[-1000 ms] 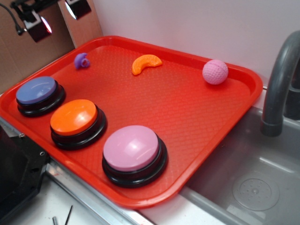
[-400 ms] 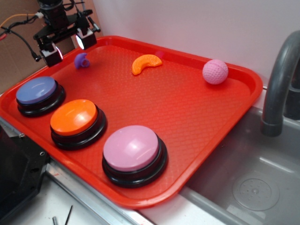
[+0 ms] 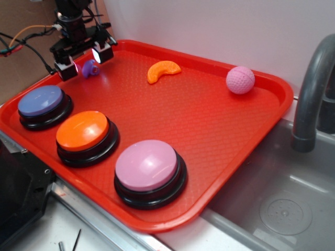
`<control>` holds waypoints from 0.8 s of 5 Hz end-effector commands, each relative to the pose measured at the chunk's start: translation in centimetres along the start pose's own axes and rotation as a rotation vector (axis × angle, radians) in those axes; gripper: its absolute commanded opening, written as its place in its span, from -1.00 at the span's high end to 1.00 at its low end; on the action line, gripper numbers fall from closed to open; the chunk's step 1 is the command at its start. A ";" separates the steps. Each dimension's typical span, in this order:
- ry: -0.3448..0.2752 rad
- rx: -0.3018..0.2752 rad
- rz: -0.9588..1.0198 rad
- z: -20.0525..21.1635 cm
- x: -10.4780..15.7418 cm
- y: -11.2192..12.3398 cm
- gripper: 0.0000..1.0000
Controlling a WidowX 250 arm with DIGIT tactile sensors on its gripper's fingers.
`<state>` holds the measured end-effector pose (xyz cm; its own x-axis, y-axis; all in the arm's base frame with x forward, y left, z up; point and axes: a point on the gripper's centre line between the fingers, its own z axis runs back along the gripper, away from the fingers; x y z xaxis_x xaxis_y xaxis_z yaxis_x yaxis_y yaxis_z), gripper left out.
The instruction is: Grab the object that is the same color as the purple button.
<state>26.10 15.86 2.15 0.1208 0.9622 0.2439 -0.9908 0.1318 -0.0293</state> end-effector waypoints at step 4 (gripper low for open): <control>0.102 -0.081 -0.356 5.3 0.6 -1.9 1.00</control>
<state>27.34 13.83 4.71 0.4727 0.8771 0.0849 -0.8807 0.4735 0.0117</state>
